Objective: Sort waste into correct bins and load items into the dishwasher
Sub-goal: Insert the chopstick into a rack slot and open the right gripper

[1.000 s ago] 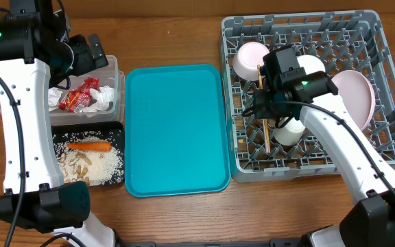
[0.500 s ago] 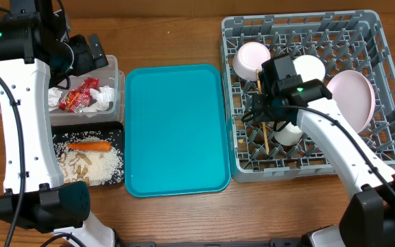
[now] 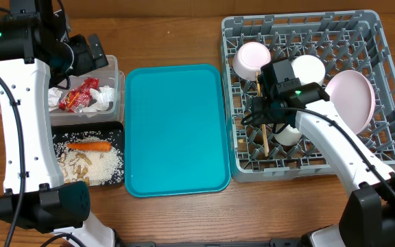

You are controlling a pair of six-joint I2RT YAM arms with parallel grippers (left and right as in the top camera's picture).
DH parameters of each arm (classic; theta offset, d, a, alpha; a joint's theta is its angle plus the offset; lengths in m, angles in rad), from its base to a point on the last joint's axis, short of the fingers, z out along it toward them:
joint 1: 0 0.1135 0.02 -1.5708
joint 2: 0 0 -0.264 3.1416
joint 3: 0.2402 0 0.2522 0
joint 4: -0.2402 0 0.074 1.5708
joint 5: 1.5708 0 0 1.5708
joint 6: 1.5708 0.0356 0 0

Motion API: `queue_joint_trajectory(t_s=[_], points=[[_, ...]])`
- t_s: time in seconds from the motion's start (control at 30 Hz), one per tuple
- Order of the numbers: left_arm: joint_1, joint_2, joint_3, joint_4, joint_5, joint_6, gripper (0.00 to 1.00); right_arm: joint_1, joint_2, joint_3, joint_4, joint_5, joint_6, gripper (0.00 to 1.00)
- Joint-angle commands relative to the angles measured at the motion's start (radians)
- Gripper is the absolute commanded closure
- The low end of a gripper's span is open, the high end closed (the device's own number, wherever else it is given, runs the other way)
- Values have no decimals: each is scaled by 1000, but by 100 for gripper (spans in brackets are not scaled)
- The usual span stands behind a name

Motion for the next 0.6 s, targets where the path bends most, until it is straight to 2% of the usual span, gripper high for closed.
queue_joint_trajectory(t_s=[0.0, 0.3, 0.43, 0.57], points=[[-2, -2, 13, 2, 4, 4, 0, -5, 1, -3, 3, 4, 5, 79], [-2, -2, 13, 2, 4, 4, 0, -5, 1, -3, 4, 4, 5, 79], [-2, -2, 13, 2, 4, 4, 0, -5, -1, 14, -3, -2, 6, 86], [-2, -2, 13, 2, 4, 4, 0, -5, -13, 84, -57, -53, 5, 86]])
